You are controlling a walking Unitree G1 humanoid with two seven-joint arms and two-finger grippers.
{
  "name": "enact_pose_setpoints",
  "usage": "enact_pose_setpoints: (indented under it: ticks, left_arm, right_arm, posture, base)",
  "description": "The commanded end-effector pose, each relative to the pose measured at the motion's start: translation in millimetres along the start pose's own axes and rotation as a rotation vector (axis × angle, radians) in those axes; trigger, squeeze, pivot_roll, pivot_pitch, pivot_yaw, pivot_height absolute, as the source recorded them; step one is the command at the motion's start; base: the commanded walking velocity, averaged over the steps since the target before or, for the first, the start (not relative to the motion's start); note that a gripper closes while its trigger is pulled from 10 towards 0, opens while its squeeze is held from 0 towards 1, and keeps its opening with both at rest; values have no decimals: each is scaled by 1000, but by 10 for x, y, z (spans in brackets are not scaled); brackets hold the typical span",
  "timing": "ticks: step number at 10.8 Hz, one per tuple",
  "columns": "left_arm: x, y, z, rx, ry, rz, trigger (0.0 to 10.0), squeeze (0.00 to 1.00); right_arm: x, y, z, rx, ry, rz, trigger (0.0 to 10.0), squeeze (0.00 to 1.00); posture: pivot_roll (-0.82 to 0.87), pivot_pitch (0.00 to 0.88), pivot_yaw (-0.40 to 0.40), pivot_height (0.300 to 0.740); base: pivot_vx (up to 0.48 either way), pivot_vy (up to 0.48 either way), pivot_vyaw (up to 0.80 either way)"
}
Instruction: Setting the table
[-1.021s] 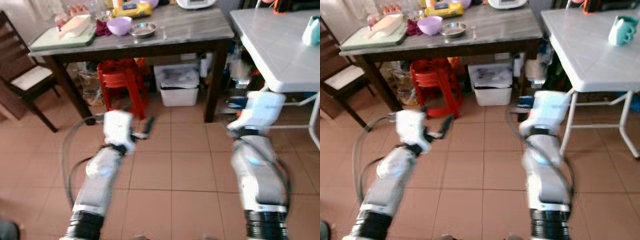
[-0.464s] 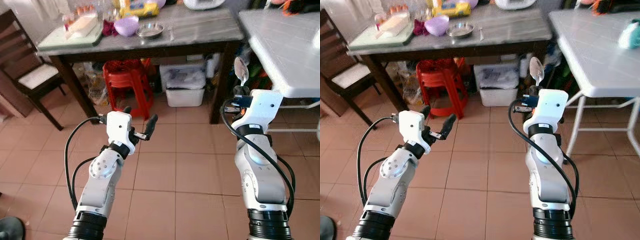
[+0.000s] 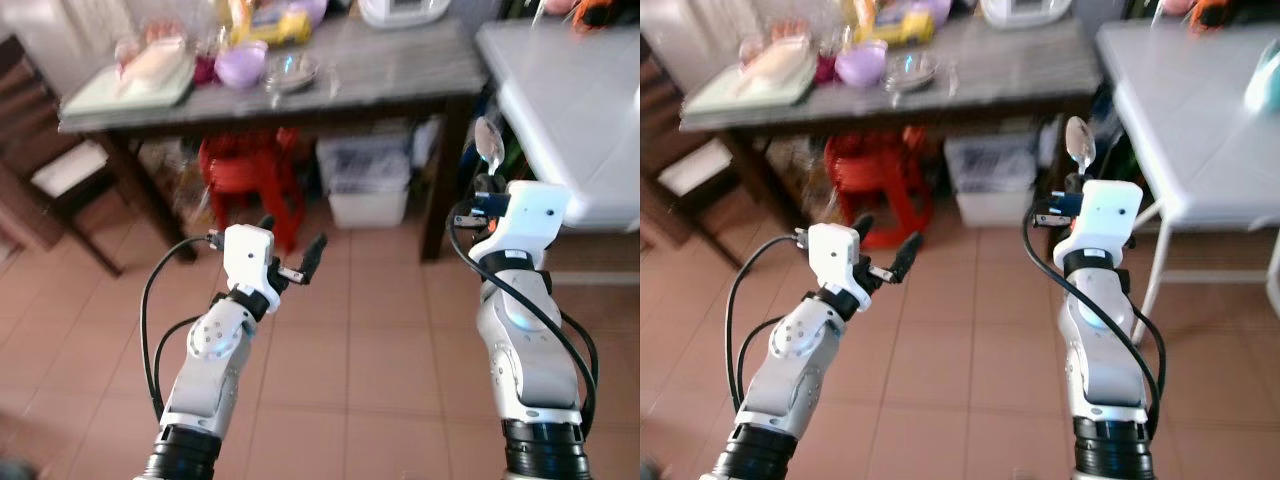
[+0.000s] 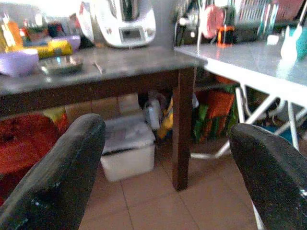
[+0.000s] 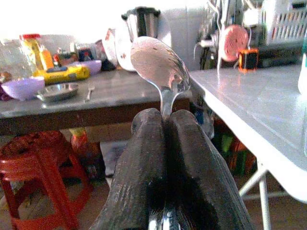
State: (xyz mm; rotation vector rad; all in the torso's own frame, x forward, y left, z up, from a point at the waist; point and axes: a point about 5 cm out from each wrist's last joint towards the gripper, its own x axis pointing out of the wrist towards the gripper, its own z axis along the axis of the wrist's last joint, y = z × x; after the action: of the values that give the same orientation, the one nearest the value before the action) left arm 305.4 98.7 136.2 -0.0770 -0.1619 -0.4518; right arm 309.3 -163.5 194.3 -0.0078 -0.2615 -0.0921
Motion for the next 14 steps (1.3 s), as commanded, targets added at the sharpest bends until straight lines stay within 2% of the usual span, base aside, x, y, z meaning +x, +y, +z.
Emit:
enact_pose_setpoints:
  ticks: [1, 9, 12, 14]
  left_arm:
    - [-51, 116, 2, 19, 10, 30, 10000, 0]
    - [-11, 113, 16, 27, 12, 12, 10000, 0]
    - [-21, 107, 8, 25, 14, 14, 10000, 0]
    - [-67, 220, -17, 65, 21, 74, 10000, 0]
  right_arm:
    - [-8, 115, 18, 16, -5, 29, 10000, 0]
    - [3, 108, -7, 6, -4, 23, 10000, 0]
    - [-5, 99, -16, 4, -1, 20, 10000, 0]
    - [-39, 76, -38, -6, 5, 17, 10000, 0]
  posture:
    - [-76, 90, 126, 740]
    - [-73, 79, 138, 740]
    - [-75, 82, 135, 740]
    - [-80, 80, 131, 740]
  base:
    - [341, 0, 0]
    - [336, 0, 0]
    - [333, 0, 640]
    - [306, 0, 256]
